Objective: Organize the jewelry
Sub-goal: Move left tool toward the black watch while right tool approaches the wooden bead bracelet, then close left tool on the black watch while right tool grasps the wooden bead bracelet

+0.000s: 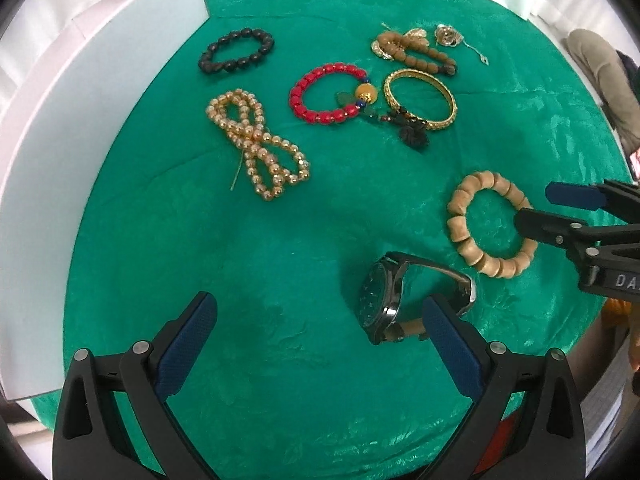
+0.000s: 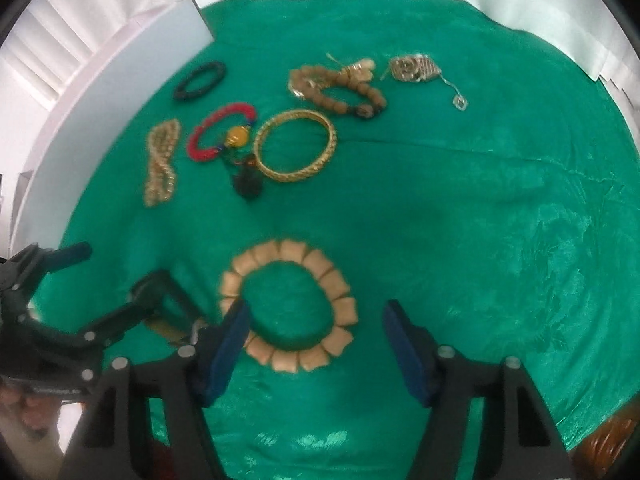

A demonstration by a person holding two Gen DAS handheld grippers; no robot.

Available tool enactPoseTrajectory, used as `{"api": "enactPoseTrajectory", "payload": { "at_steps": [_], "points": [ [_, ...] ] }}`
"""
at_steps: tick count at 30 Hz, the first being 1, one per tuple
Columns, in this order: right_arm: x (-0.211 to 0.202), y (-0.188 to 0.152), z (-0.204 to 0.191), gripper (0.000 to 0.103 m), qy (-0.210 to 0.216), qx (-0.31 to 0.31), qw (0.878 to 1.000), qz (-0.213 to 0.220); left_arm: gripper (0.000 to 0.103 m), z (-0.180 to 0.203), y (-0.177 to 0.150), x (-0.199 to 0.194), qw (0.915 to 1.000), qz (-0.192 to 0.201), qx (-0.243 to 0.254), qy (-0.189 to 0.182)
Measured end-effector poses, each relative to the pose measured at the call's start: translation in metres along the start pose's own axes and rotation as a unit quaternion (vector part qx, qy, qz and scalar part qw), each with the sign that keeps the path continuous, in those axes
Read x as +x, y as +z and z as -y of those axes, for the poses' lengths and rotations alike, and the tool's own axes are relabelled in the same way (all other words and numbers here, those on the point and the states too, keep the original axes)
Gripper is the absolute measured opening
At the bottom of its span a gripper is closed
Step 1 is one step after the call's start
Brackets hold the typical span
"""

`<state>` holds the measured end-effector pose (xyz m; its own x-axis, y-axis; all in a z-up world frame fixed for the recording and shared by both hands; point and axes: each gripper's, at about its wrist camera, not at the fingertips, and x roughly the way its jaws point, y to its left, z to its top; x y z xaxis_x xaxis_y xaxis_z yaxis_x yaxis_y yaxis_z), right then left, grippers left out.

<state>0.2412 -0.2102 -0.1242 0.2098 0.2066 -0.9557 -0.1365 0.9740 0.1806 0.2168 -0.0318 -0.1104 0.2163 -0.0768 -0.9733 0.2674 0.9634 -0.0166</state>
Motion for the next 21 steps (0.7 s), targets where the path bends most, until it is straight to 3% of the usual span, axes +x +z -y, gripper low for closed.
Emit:
{"api": "enactPoseTrajectory", "payload": {
  "at_steps": [3,9,11,15,17,18,19,21],
  "points": [
    [0.002,-0.001,-0.005,0.066,-0.011,-0.017,1.0,-0.003,0.099,0.008,0.0,-0.001,0.9998,0.007,0.015,0.01],
    [0.009,0.0,-0.009,0.065,-0.039,-0.035,0.999,-0.006,0.082,0.018,0.0,0.006,0.9997,0.0,0.024,0.009],
    [0.015,0.003,-0.007,0.06,-0.042,-0.033,0.999,-0.01,0.081,0.018,-0.001,0.007,0.9997,-0.004,0.021,0.007],
    [0.019,0.002,-0.007,0.059,-0.04,-0.039,0.998,-0.013,0.08,0.021,-0.001,0.007,0.9995,0.0,0.028,0.011],
    [0.026,0.005,-0.009,0.046,-0.038,-0.045,0.998,-0.019,0.074,0.023,-0.001,0.009,0.9995,-0.006,0.029,0.011],
    [0.028,0.006,-0.009,0.045,-0.042,-0.047,0.998,-0.019,0.058,0.022,0.0,0.011,0.9995,-0.01,0.028,0.01],
    [0.028,0.006,-0.01,0.041,-0.047,-0.051,0.998,-0.015,0.034,0.022,0.0,0.014,0.9995,-0.018,0.026,0.008],
    [0.028,0.008,-0.012,0.024,-0.056,-0.058,0.997,-0.011,0.013,0.021,-0.001,0.016,0.9995,-0.026,0.02,0.0]
  ]
}}
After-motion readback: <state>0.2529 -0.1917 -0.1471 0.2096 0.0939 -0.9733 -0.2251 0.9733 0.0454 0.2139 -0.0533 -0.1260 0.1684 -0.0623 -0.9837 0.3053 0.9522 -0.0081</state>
